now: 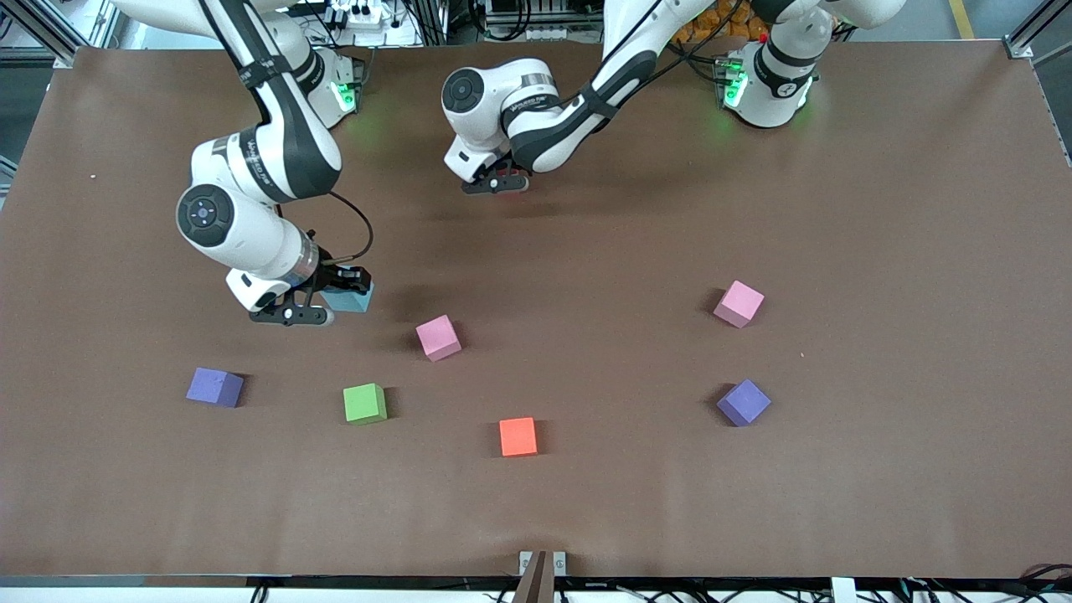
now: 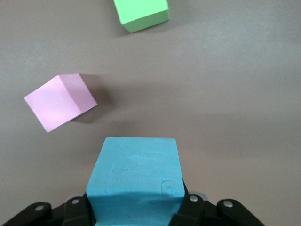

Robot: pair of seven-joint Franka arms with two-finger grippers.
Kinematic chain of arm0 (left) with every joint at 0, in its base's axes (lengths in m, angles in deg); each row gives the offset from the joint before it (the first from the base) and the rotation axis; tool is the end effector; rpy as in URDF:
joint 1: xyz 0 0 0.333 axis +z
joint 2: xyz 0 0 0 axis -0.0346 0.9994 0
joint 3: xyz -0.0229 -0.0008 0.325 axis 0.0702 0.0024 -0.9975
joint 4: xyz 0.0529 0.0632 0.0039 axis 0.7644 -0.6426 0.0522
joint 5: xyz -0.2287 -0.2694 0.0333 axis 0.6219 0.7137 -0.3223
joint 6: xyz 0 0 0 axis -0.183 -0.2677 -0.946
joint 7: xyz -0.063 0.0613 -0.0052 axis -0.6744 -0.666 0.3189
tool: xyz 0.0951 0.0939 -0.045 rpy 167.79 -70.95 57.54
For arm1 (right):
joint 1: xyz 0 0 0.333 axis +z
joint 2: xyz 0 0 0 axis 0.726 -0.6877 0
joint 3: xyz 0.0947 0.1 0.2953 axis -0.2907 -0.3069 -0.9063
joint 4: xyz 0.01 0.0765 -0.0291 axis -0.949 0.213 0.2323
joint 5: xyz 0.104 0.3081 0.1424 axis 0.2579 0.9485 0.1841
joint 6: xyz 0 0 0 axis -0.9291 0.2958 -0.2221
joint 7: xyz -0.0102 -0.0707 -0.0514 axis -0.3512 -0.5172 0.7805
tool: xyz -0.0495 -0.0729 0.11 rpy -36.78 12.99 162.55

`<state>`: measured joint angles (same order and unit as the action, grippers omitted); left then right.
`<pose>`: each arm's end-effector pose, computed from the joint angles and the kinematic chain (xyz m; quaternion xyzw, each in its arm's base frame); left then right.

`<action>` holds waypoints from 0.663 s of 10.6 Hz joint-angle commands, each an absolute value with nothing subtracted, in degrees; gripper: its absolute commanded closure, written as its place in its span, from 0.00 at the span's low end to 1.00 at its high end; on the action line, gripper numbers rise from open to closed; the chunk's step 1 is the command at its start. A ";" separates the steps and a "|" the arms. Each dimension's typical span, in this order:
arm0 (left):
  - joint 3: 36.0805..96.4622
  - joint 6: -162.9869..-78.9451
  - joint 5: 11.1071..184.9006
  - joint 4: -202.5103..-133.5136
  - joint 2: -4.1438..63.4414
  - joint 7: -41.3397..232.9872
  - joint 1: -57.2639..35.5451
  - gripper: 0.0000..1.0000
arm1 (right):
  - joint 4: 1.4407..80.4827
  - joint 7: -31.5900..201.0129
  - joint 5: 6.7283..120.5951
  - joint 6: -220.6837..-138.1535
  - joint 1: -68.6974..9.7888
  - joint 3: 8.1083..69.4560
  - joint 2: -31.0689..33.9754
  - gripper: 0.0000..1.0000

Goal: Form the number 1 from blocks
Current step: 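Set the red cube down with the left gripper while the right gripper lifts cyan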

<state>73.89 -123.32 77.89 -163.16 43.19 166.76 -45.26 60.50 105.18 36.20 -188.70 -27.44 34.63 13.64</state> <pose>0.2661 -0.5743 0.2283 -0.9928 -0.0479 0.0865 0.0676 0.5101 0.1756 0.3319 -0.9966 0.0291 0.0599 0.0484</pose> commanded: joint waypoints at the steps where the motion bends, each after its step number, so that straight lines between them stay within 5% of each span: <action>1: 69.15 -119.22 76.71 -164.28 37.18 168.83 -41.82 0.00 | 61.47 105.92 37.27 -188.78 -24.94 35.09 14.37 0.52; 7: 68.34 -116.92 70.06 -165.15 35.40 167.33 -17.67 0.00 | 61.38 113.64 37.36 -192.54 -12.65 35.18 9.72 0.52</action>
